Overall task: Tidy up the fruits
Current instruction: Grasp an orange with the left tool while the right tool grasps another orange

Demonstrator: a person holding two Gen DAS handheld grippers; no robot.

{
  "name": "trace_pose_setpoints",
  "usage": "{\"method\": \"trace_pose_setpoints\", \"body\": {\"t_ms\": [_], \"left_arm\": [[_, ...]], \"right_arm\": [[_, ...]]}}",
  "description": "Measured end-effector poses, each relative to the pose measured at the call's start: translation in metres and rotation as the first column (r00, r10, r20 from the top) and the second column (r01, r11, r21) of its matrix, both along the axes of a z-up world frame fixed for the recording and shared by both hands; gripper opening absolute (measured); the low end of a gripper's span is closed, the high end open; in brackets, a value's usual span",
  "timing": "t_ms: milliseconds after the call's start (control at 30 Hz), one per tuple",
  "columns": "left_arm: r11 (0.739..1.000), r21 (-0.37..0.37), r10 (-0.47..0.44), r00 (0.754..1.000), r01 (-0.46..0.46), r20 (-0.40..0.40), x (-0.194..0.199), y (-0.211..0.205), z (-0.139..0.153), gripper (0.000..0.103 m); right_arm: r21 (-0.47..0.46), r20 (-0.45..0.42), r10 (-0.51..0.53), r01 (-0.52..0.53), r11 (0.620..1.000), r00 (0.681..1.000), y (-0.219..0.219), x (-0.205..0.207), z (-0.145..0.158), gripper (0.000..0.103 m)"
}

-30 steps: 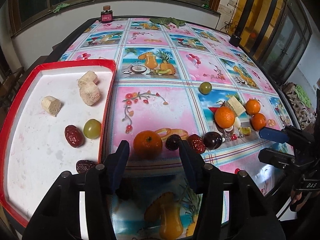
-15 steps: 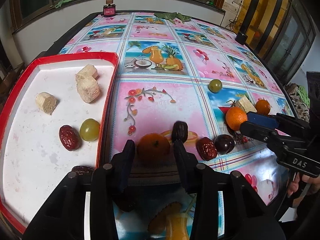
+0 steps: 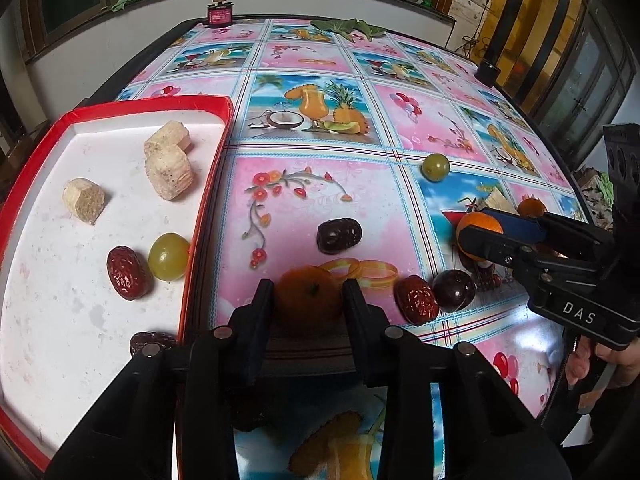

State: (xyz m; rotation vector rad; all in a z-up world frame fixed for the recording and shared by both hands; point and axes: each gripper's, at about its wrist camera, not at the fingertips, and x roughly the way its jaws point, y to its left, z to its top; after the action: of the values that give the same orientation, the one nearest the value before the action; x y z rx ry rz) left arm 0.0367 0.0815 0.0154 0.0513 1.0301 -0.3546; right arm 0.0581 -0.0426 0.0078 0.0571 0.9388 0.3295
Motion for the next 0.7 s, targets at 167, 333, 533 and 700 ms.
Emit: {"method": "trace_pose_setpoints", "body": {"t_ms": [167, 333, 533, 700], "left_arm": [[1.000, 0.008, 0.000, 1.000, 0.000, 0.004, 0.0007, -0.0003, 0.0000, 0.032], [1.000, 0.007, 0.002, 1.000, -0.002, 0.005, 0.0004, -0.0008, 0.0003, 0.032], [1.000, 0.003, -0.005, 1.000, 0.005, 0.003, -0.0017, -0.0036, 0.0002, 0.032], [1.000, 0.000, -0.010, 1.000, 0.010, -0.006, -0.0007, -0.0046, -0.0005, 0.032]], "right_arm": [[-0.010, -0.009, 0.005, -0.005, 1.000, 1.000, 0.0026, -0.0015, -0.0027, 0.037], [-0.025, -0.008, 0.010, -0.010, 1.000, 1.000, 0.0062, -0.0028, -0.0058, 0.036], [-0.013, -0.005, 0.006, -0.006, 1.000, 1.000, 0.0046, -0.0058, -0.0030, 0.036], [-0.022, -0.015, 0.004, -0.004, 1.000, 1.000, 0.0038, -0.0055, -0.0060, 0.037]]}}
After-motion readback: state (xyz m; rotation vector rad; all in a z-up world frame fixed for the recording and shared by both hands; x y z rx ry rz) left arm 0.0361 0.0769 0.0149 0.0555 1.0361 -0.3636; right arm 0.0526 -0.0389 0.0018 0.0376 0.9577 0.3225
